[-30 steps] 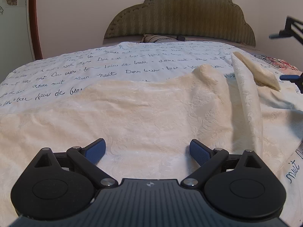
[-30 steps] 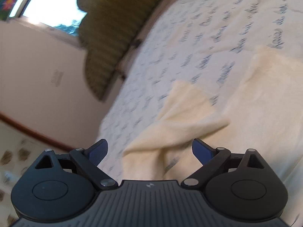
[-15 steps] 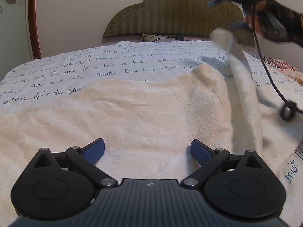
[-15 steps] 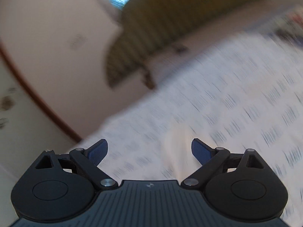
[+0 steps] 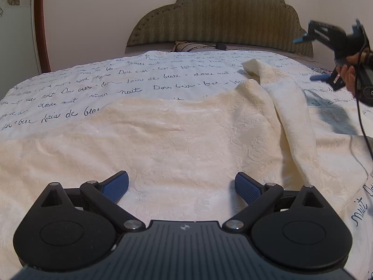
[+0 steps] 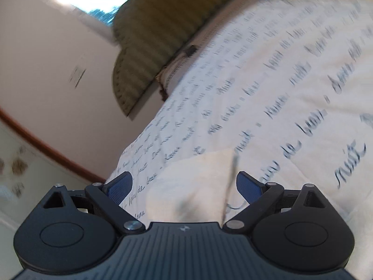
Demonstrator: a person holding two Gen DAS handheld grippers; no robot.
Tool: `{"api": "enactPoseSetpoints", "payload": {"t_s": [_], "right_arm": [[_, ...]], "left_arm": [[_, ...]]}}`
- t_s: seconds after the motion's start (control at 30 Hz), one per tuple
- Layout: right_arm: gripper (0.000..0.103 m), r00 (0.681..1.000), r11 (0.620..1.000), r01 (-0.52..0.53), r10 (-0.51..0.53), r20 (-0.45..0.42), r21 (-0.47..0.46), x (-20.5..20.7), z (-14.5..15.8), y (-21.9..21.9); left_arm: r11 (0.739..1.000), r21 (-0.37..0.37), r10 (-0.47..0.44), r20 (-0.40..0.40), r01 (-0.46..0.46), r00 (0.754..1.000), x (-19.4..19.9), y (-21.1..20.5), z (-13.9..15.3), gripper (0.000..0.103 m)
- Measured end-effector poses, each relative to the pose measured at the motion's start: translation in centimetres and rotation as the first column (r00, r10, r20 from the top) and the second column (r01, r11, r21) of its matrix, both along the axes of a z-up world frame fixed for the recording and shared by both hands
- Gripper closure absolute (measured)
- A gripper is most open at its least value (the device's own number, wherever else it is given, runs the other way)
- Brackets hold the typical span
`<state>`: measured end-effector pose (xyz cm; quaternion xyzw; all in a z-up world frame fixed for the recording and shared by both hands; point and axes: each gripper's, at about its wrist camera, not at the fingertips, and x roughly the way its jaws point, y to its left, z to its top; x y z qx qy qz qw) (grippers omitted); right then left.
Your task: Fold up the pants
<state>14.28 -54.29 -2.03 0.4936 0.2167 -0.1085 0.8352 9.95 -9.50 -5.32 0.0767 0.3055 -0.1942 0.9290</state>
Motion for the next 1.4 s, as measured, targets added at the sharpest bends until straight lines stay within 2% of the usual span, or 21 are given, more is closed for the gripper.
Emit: {"api": "enactPoseSetpoints", "payload": {"t_s": [0.03,0.1,0.17,0.27,0.3,0.33,0.37,0.4,0.53,0.67,0.83,0.9,1.0,1.07,1.17,1.27,1.3,1.33,1.4], "right_arm": [[0.011,1.0,0.999,0.012,-0.013,0.013,0.042,-0.1,-1.1,-0.6],[0.014,0.999,0.997,0.028,-0.03,0.028,0.068,0.3,-2.2,-1.0],[0.019,0.999,0.999,0.019,-0.021,0.047,0.038,1.2,-2.5,-1.1],[0.028,1.0,1.0,0.007,-0.007,-0.005,-0.023,3.2,-2.6,-0.7],[0.036,1.0,1.0,0.004,-0.005,-0.026,-0.03,3.7,-2.7,-0.7],[0.058,0.998,0.999,0.007,-0.01,-0.054,-0.041,4.2,-2.8,-0.5],[0.073,0.996,0.998,0.007,-0.012,-0.086,-0.063,4.6,-2.8,-0.3],[0.097,0.994,0.996,0.004,-0.014,-0.107,-0.093,4.7,-2.6,0.0],[0.097,0.997,0.978,0.037,-0.049,-0.055,-0.205,2.5,-0.2,1.1],[0.097,0.996,0.936,0.086,-0.094,-0.007,-0.34,-1.9,3.8,1.9],[0.097,0.985,0.898,0.171,-0.166,0.048,-0.405,-9.9,7.2,1.9],[0.097,0.981,0.896,0.191,-0.183,0.057,-0.4,-12.5,7.9,1.5],[0.097,0.98,0.901,0.196,-0.193,0.047,-0.388,-14.8,8.1,0.9],[0.097,0.981,0.905,0.194,-0.191,0.046,-0.378,-15.7,8.0,0.7],[0.097,0.981,0.91,0.192,-0.184,0.059,-0.366,-16.2,7.8,0.7],[0.097,0.982,0.918,0.189,-0.176,0.069,-0.349,-16.4,7.7,0.8],[0.097,0.982,0.92,0.187,-0.172,0.076,-0.344,-16.5,7.8,0.8],[0.097,0.982,0.922,0.188,-0.169,0.085,-0.338,-16.6,7.8,0.9],[0.097,0.98,0.925,0.195,-0.171,0.1,-0.327,-16.9,8.0,0.8]], "left_arm": [[1.0,0.0,0.0,0.0,0.0,1.0,0.0,0.0,0.0,0.004],[1.0,0.0,0.0,0.0,0.0,1.0,0.0,0.0,0.0,0.003],[1.0,0.0,0.0,0.0,0.0,1.0,0.0,0.0,0.0,0.003],[1.0,0.0,0.0,-0.001,0.0,1.0,0.0,0.0,0.0,0.003],[1.0,0.0,0.001,-0.001,-0.001,1.0,0.0,0.0,0.0,0.003],[1.0,-0.001,0.0,-0.001,0.0,1.0,0.0,0.0,0.0,0.003],[1.0,-0.001,0.001,-0.001,-0.001,1.0,0.0,-0.1,0.0,0.003],[1.0,-0.001,0.001,-0.001,-0.001,1.0,0.0,-0.1,0.0,0.003],[1.0,0.0,0.001,-0.001,-0.001,1.0,0.0,-0.1,0.0,0.003],[1.0,0.0,0.001,-0.001,-0.001,1.0,0.0,-0.1,0.0,0.003],[0.999,-0.047,-0.023,0.029,0.025,0.999,-0.8,0.4,0.5,0.009],[0.995,-0.058,-0.073,0.088,0.078,0.993,-2.2,0.2,1.5,0.009],[0.981,-0.005,-0.188,0.219,0.194,0.957,-5.2,-1.5,3.5,0.007],[0.96,0.051,-0.279,0.246,0.275,0.928,-7.0,-3.1,4.3,0.007],[0.914,0.086,-0.405,0.244,0.396,0.881,-9.1,-5.2,4.6,0.007],[0.871,0.205,-0.487,0.254,0.446,0.836,-10.6,-7.6,3.7,0.012],[0.863,0.243,-0.498,0.258,0.443,0.828,-10.6,-8.6,3.2,0.017],[0.857,0.26,-0.505,0.253,0.445,0.825,-10.6,-9.3,2.7,0.019],[0.839,0.287,-0.527,0.217,0.462,0.822,-10.2,-10.6,1.7,0.03]]}}
